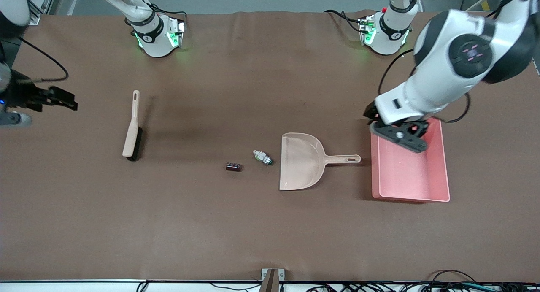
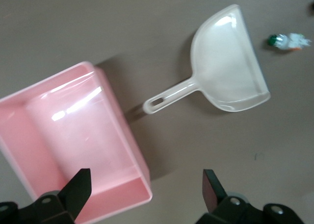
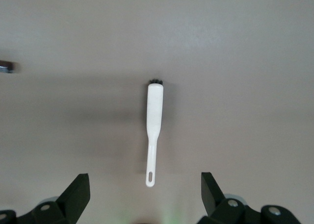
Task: Clean e-waste and dump in bin
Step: 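Reach the left gripper to the dustpan handle while the right gripper reaches the brush, then grasp the dustpan handle with the left gripper while the right gripper grasps the brush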
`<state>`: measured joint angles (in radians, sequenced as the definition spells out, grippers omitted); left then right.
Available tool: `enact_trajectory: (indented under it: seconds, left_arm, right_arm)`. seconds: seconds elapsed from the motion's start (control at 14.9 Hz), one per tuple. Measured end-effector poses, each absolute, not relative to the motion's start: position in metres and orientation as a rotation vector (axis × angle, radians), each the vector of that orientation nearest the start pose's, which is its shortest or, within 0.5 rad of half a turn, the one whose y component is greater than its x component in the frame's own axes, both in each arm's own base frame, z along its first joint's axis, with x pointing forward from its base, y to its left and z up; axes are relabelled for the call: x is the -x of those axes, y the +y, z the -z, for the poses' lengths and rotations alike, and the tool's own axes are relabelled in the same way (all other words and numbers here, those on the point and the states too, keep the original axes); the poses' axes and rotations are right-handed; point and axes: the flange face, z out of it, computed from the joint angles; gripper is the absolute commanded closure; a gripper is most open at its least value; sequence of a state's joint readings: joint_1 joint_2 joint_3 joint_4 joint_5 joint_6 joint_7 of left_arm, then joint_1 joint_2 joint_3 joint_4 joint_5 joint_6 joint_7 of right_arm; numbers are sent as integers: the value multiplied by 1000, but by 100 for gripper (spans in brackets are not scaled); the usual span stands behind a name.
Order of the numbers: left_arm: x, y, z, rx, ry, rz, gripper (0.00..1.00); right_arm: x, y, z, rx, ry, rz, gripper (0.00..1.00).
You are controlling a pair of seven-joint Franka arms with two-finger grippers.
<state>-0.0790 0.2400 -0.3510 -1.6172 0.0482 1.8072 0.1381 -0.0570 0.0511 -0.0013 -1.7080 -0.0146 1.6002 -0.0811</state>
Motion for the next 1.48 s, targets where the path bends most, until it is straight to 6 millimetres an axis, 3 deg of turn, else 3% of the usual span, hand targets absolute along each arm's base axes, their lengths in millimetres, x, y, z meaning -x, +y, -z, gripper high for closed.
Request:
enact_trajectory:
  seconds: [0.27,0.54,0.74,1.01,1.28,1.48]
  left_arm:
    - [-582,-282,-438,2900,1311,-55,7]
    - [-585,-294,-384,2688,1729,29,11]
    - [-579,-295,-339,2533,1955,78,21]
    - [-577,-296,-293,2356,2178,113,24]
    - [-582,-301,-269,2203,2267,162,26]
    - [-585,-301,-251,2159,2303,197,31]
  right_arm:
    - [-548,-36,-440,3125,-36,-314,0]
    - [-501,-32,-360,3125,-44,-306,0]
    - [-464,-29,-333,3126,-46,-290,0]
    - [-418,-22,-304,3135,-69,-222,0]
    - [-385,-6,-266,3164,-182,-134,0]
    - [-379,-6,-259,3196,-278,-69,0]
